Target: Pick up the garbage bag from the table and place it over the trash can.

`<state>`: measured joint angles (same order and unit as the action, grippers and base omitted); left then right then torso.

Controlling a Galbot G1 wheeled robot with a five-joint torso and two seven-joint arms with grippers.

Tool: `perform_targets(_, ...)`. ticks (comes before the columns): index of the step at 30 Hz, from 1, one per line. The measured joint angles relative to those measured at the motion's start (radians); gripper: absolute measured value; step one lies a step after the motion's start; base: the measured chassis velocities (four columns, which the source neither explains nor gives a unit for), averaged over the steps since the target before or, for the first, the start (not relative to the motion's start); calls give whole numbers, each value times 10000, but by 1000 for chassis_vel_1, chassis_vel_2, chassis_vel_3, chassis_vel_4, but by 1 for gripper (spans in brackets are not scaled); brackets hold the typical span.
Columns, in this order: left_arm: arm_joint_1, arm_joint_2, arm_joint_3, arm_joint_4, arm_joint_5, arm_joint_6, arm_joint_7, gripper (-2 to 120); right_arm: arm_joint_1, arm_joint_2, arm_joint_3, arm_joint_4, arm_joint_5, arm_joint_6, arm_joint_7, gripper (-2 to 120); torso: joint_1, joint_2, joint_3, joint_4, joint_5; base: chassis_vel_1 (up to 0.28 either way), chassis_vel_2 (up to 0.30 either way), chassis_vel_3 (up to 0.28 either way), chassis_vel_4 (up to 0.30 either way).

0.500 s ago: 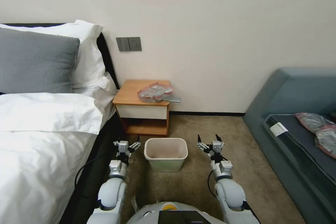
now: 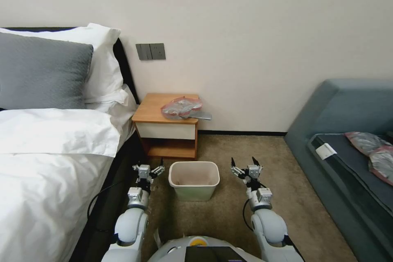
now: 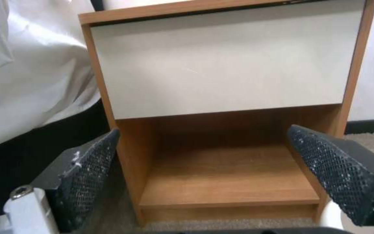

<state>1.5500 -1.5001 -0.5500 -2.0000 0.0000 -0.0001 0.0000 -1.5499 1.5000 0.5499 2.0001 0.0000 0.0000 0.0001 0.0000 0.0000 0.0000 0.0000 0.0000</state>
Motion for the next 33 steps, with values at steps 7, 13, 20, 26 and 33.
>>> perform_targets(7,0,0,0,0,0,0,1,99,0,0,0,0,0,0,0,100,0,0,0,0,0,0,0,0,0)
perform_targets(13,0,0,0,0,0,0,0,99,0,0,0,0,1,0,0,100,0,0,0,0,0,0,0,0,0)
perform_targets(20,0,0,1,0,0,0,0,99,-1,0,0,0,0,0,0,100,0,0,0,0,0,0,0,0,0)
perform_targets(26,119,352,-659,-587,-880,-609,-235,99,-407,-116,-129,997,24,441,-25,100,0,0,0,-1,0,0,0,0,0)
perform_targets(33,376,1068,-1979,-1777,-2662,-1918,-738,99,-1230,-349,-405,2911,38,1290,-195,100,0,0,-2,5,4,0,0,0,0)
